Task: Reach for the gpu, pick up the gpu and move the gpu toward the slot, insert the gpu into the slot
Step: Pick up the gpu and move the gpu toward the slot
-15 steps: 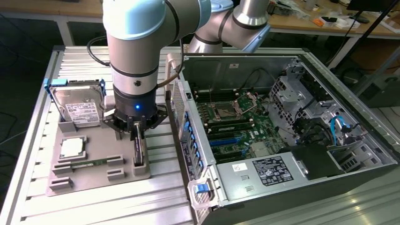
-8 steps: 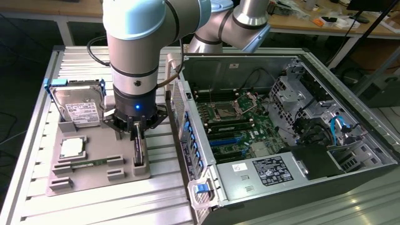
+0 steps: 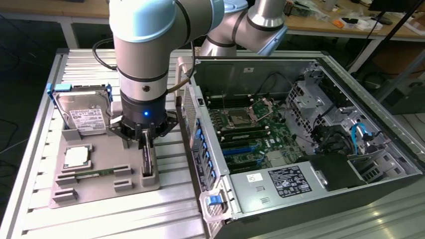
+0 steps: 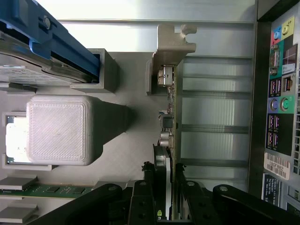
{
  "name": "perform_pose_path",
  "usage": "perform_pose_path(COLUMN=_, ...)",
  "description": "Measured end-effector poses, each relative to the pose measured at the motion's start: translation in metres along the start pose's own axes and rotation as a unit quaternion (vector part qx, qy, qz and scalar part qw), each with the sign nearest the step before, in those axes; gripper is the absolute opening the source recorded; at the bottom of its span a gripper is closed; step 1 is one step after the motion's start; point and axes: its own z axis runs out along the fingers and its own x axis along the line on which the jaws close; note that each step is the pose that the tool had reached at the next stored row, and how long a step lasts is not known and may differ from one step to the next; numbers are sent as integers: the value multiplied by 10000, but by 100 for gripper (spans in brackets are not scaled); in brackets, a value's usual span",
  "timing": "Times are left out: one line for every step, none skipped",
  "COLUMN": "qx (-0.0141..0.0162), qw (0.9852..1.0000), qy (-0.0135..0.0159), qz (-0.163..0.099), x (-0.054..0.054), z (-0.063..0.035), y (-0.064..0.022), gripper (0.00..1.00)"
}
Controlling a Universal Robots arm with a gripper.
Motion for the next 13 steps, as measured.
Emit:
perform_pose_path(qx=-1, qw=10000, qy=0, qz=0, x=1, z=-14, y=1, gripper=27)
perform_pose_path(qx=-2, qw=10000, qy=0, qz=0, x=2, z=-31, y=1, gripper=27)
perform_pose_path(qx=-2, qw=10000, qy=0, qz=0, x=2, z=-51, y=2, gripper=27)
perform_pose_path(qx=-2, qw=10000, qy=-1, qz=0, x=3, z=-68, y=3, gripper=27)
perform_pose_path(qx=-2, qw=10000, qy=-1, qz=0, x=4, z=-88, y=4, gripper=27)
perform_pose_path(qx=-2, qw=10000, qy=-1, qz=0, x=5, z=-111, y=4, gripper=27)
perform_pose_path(qx=-1, qw=10000, qy=0, qz=0, x=6, z=-136, y=5, gripper=27)
perform_pose_path(qx=-1, qw=10000, qy=0, qz=0, x=7, z=-166, y=7, gripper=27)
perform_pose_path(qx=-2, qw=10000, qy=-1, qz=0, x=7, z=-191, y=8, gripper=27)
perform_pose_path(qx=-1, qw=10000, qy=-1, qz=0, x=8, z=-213, y=9, gripper=27)
perform_pose_path(qx=-1, qw=10000, qy=-1, qz=0, x=9, z=-230, y=10, gripper=27)
perform_pose_path(qx=-1, qw=10000, qy=-1, qz=0, x=9, z=-246, y=10, gripper=27)
perform_pose_path(qx=0, qw=10000, qy=-1, qz=0, x=11, z=-263, y=12, gripper=27)
